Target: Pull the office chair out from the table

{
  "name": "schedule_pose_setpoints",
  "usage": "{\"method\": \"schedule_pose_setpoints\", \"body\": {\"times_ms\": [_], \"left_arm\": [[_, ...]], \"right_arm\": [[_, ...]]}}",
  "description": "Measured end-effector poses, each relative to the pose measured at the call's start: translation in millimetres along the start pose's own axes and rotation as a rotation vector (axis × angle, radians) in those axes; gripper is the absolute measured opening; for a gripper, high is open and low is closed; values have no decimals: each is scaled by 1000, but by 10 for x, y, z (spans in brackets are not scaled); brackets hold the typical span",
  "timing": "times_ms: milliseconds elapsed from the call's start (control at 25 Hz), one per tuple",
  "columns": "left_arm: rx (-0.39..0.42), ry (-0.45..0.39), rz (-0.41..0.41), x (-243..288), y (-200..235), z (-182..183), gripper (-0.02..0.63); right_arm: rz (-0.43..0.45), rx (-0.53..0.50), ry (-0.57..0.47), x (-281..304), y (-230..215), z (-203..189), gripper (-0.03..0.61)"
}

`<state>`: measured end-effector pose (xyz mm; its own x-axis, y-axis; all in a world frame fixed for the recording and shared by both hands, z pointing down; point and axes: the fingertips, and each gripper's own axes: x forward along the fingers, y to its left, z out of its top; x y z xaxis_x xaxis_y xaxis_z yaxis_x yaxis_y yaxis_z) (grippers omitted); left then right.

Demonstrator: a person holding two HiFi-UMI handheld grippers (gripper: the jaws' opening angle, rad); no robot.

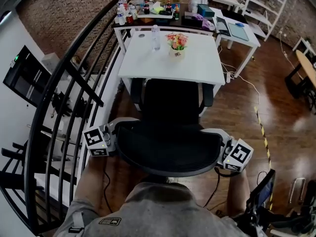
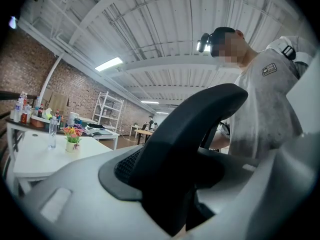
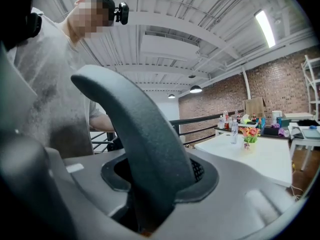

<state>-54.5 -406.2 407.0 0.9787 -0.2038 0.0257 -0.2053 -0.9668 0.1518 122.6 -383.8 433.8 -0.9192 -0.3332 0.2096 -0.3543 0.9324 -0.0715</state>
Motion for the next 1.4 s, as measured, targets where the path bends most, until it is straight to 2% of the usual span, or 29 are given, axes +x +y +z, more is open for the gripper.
{"method": "schedule_pose_setpoints", "body": {"times_ms": [440,1000,1400], "left_arm": [[-16,12,-18,-173,-681,-142,225],[7,13,-102,-680,-1493,-270,207],[0,2,-120,-905,-2018,-355,199]], "right_arm": [[6,-2,1,-200,660,-105,189],[-60,32,2,-240,1675,-196,192],[-83,77,0,-349,2280,-293,193]]}}
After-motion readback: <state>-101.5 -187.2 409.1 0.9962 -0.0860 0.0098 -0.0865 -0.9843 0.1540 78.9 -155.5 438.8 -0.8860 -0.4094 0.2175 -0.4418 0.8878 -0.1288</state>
